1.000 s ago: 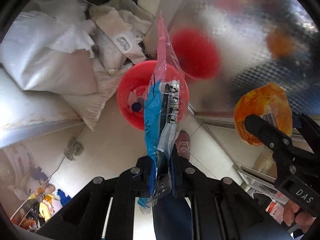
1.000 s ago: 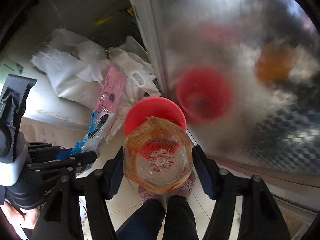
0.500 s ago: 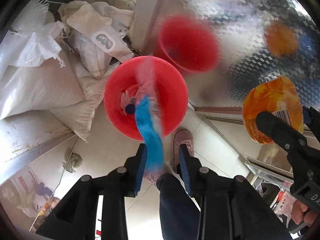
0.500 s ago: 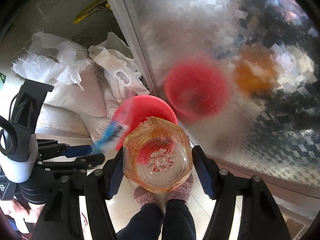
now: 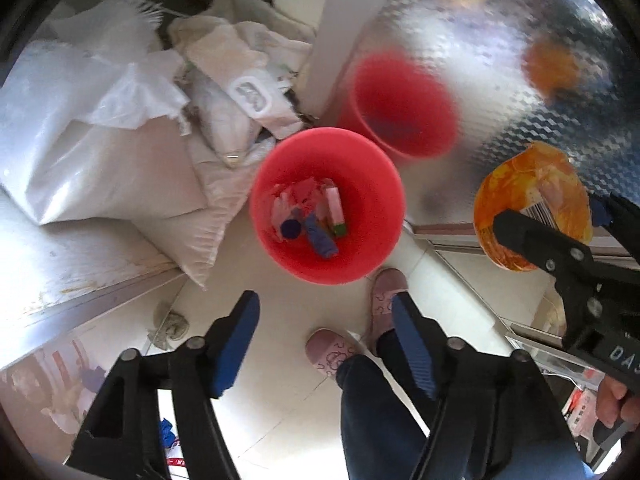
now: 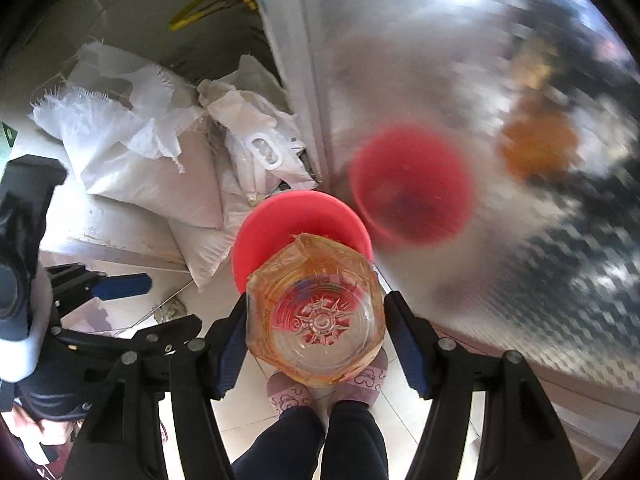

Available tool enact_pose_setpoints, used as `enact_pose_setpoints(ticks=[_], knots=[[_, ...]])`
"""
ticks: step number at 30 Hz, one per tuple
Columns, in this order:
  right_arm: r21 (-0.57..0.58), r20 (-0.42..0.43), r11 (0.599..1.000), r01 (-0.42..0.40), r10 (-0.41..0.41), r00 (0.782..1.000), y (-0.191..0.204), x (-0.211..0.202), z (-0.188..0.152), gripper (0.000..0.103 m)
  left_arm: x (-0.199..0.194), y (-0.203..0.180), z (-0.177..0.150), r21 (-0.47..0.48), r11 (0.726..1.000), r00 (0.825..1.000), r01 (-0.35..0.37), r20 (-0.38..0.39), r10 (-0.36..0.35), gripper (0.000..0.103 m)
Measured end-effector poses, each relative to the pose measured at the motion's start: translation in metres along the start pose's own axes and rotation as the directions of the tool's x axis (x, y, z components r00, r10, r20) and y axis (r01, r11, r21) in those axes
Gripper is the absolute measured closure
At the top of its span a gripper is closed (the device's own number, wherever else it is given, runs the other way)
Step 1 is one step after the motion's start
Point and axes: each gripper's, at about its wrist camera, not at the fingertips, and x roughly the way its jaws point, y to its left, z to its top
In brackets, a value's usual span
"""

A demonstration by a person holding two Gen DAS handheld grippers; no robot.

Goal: Collect trash
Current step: 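Open the left gripper over the red bin while the right gripper releases the orange cup, then raise both tools back up to the counter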

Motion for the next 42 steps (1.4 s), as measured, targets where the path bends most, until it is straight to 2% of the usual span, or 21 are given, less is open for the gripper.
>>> enact_pose_setpoints(ticks=[6, 8, 12, 17, 19, 21, 25, 27, 32, 36, 39, 42], knots=[[-0.07, -0.016, 0.998, -0.012, 0.011, 1.0, 0.018, 0.011, 0.008, 0.041, 0.002, 0.025, -0.008, -0.079, 0.997, 1.0, 0.001, 0.008, 0.0, 0.032], [-0.088, -0.029, 0.996, -0.004, 0.002, 1.0, 0.022, 0.017, 0.01, 0.041, 0.004, 0.031, -0.012, -0.098, 0.995, 1.0, 0.0, 0.007, 0.0, 0.028], [-0.12, -0.041, 0.993, -0.004, -0.001, 0.999, 0.028, 0.024, 0.011, 0.041, 0.007, 0.037, -0.016, -0.121, 0.992, 1.0, -0.029, 0.009, 0.03, 0.026], [-0.138, -0.068, 0.99, 0.0, -0.009, 0.998, 0.031, 0.03, 0.01, 0.04, 0.008, 0.041, -0.02, -0.141, 0.99, 0.999, -0.03, 0.027, 0.034, 0.026], [-0.143, -0.065, 0.989, 0.032, -0.042, 0.997, 0.035, 0.031, 0.01, 0.035, 0.007, 0.04, -0.022, -0.136, 0.99, 0.999, -0.029, 0.024, 0.033, 0.026], [-0.145, -0.057, 0.988, 0.046, -0.055, 0.997, 0.036, 0.028, 0.009, 0.019, 0.005, 0.037, -0.024, -0.134, 0.99, 0.999, -0.034, 0.023, 0.038, 0.026], [-0.151, -0.056, 0.988, 0.034, -0.043, 0.998, 0.037, 0.017, 0.007, 0.016, -0.009, 0.032, -0.03, -0.133, 0.99, 0.998, -0.039, 0.043, 0.045, 0.026], [-0.16, -0.052, 0.987, 0.025, -0.034, 0.998, 0.039, 0.008, 0.007, 0.012, -0.021, 0.03, -0.034, -0.135, 0.99, 0.997, -0.05, 0.06, 0.058, 0.026], [-0.181, -0.031, 0.983, 0.017, -0.023, 0.999, 0.045, -0.034, 0.006, 0.011, -0.067, 0.021, -0.047, -0.15, 0.986, 0.991, -0.071, 0.099, 0.086, 0.026], [-0.196, 0.005, 0.981, 0.006, -0.005, 1.0, 0.052, -0.085, 0.006, 0.011, -0.121, 0.011, -0.058, -0.16, 0.985, 0.986, -0.07, 0.136, 0.092, 0.026], [-0.206, 0.046, 0.979, 0.0, 0.01, 0.999, 0.058, -0.126, 0.006, 0.008, -0.161, 0.002, -0.067, -0.152, 0.986, 0.978, -0.073, 0.184, 0.101, 0.021], [-0.227, 0.082, 0.974, 0.018, 0.0, 0.997, 0.066, -0.163, 0.007, 0.007, -0.195, -0.002, -0.072, -0.158, 0.984, 0.971, -0.082, 0.208, 0.114, 0.021]])
